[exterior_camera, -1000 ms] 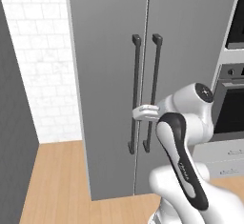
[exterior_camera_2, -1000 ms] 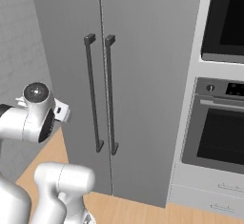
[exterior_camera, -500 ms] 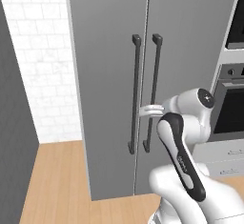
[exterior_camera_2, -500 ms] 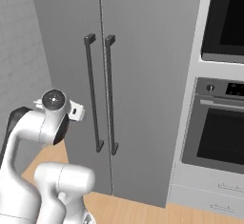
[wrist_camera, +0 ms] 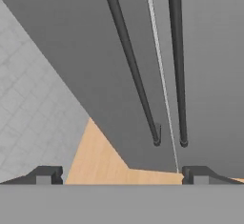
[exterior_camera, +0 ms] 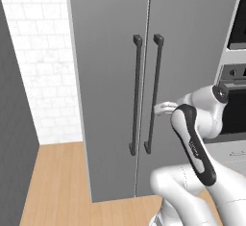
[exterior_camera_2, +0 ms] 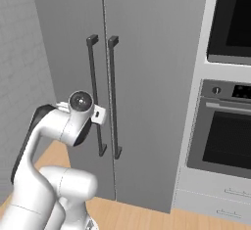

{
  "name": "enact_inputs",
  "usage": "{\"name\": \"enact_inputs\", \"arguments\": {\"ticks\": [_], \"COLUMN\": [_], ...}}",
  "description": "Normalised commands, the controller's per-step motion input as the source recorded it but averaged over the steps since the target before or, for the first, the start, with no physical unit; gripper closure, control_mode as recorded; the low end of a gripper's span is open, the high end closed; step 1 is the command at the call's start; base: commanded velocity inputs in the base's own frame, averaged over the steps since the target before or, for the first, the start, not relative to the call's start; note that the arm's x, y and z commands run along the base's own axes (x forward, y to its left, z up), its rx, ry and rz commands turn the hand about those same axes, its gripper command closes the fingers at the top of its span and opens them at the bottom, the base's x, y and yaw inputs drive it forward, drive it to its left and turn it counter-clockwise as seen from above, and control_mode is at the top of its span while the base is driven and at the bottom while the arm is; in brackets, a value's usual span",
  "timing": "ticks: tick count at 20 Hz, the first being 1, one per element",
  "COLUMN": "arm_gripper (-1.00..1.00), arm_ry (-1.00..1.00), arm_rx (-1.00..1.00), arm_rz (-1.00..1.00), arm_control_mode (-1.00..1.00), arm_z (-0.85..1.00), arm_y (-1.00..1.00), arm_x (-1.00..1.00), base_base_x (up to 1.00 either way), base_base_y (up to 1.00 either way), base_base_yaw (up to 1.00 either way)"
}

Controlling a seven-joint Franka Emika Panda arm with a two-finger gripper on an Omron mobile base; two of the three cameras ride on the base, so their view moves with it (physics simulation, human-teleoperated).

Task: Grab a lemon wedge from the fridge and one ice cube from the ice bowl, and put them in the glass of lemonade.

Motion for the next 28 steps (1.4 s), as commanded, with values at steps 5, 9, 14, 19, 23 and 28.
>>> {"name": "enact_inputs", "arguments": {"ticks": [5, 9, 14, 19, 23, 28], "arm_gripper": [-1.0, -1.0, -1.0, -1.0, -1.0, -1.0], "arm_ry": [0.0, 0.0, 0.0, 0.07, 0.0, -0.17], "arm_rx": [0.0, 0.0, 0.0, -0.02, -0.14, -0.07], "arm_rz": [0.0, 0.0, 0.0, -0.01, -0.07, -0.07], "arm_control_mode": [-1.0, -1.0, -1.0, -1.0, -1.0, -1.0], "arm_z": [0.0, 0.0, 0.0, 0.09, 0.0, 0.0], "arm_y": [-0.16, -0.06, -0.19, -0.21, -0.32, -0.08], "arm_x": [0.02, 0.16, 0.59, 0.42, 0.28, 0.18], "base_base_x": [0.0, 0.0, 0.0, 0.0, 0.0, 0.0], "base_base_y": [0.0, 0.0, 0.0, 0.0, 0.0, 0.0], "base_base_yaw": [0.0, 0.0, 0.0, 0.0, 0.0, 0.0]}}
